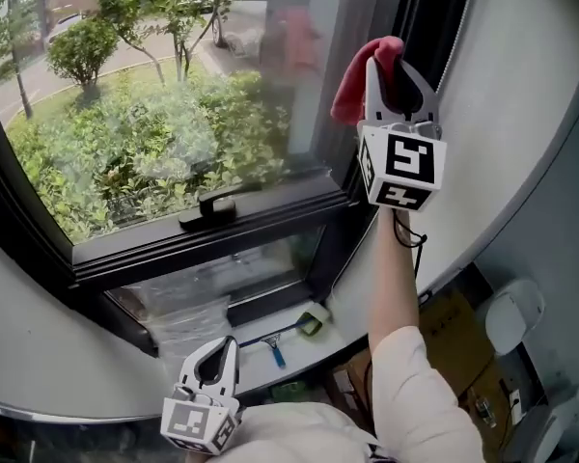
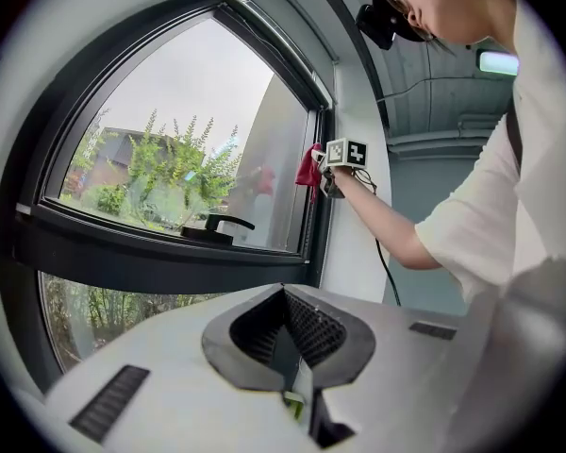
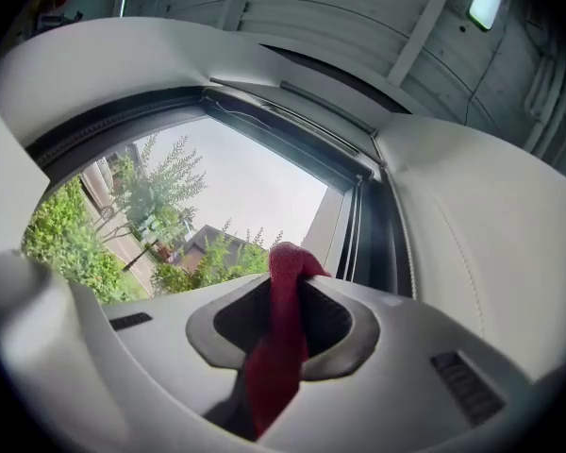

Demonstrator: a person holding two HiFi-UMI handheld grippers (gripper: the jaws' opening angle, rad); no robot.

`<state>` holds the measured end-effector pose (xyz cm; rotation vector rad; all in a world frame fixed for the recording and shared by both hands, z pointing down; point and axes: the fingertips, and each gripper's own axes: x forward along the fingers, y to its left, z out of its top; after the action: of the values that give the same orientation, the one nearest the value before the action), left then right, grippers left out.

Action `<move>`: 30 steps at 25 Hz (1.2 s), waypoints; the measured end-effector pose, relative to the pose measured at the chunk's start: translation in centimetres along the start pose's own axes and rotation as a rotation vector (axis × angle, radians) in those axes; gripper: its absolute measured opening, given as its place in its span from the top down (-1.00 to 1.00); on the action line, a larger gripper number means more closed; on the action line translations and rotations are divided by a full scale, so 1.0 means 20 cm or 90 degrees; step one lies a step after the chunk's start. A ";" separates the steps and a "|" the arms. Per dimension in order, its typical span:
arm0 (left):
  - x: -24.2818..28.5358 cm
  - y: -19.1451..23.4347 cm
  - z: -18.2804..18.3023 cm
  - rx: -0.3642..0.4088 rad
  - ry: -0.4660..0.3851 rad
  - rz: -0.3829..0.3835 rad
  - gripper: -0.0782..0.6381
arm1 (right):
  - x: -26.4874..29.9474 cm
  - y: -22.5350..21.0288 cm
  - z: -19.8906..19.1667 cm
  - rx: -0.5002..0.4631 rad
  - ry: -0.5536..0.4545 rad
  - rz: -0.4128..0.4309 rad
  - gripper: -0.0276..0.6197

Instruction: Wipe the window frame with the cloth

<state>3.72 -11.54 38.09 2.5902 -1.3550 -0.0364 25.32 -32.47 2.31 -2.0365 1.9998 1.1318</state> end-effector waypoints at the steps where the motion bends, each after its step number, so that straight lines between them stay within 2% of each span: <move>1: 0.00 0.01 0.01 -0.001 0.001 -0.001 0.76 | 0.04 -0.03 0.02 -0.009 0.001 -0.009 0.64; 9: -0.01 0.10 0.04 -0.021 0.006 0.003 0.76 | 0.25 -0.25 0.05 -0.066 0.021 -0.093 0.64; 16: 0.00 0.13 0.06 -0.024 0.002 -0.011 0.76 | 0.37 -0.35 0.01 -0.135 0.063 -0.140 0.64; 19: 0.00 0.14 0.05 -0.015 0.014 -0.012 0.76 | 0.36 -0.34 0.01 -0.167 0.055 -0.152 0.64; 30: -0.02 0.18 0.04 -0.009 0.017 -0.017 0.76 | 0.33 -0.34 -0.07 -0.141 0.054 -0.165 0.64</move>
<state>0.49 -13.22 38.08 2.5880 -1.3071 -0.0157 31.19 -37.66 -3.15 -2.4022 1.6404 1.2764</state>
